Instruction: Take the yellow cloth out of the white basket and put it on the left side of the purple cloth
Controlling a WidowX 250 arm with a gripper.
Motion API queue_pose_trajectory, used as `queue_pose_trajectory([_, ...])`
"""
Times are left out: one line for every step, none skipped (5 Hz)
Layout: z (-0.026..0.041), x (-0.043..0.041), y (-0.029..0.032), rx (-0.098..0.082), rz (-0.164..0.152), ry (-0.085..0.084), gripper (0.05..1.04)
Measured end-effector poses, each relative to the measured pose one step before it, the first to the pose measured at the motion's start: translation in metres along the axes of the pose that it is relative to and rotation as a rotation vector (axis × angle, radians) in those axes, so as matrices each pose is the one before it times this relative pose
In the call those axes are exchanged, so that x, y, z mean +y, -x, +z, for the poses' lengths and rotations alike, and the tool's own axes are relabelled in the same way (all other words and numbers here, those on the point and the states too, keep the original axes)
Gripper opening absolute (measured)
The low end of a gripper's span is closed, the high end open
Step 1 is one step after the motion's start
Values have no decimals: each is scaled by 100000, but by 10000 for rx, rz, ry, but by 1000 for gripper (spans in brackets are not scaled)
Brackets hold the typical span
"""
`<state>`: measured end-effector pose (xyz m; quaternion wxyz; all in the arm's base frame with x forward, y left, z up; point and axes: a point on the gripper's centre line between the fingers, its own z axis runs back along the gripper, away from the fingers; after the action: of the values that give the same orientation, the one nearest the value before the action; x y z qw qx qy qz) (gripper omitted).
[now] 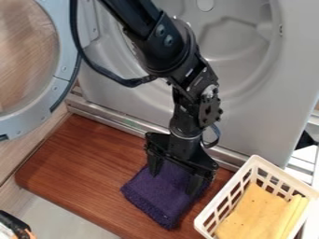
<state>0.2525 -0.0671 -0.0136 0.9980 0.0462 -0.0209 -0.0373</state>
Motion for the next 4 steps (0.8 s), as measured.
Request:
queue_pose_trajectory([-671, 57, 342, 253, -11, -63, 1001])
queue_pose_trajectory([592, -1488, -1012, -318, -470, 29, 1001])
queue_pose_trajectory([1375, -1232, -1116, -443, -654, -203, 1001])
queue_pose_trajectory([3370, -2381, -1706, -1109, -624, -205, 1001])
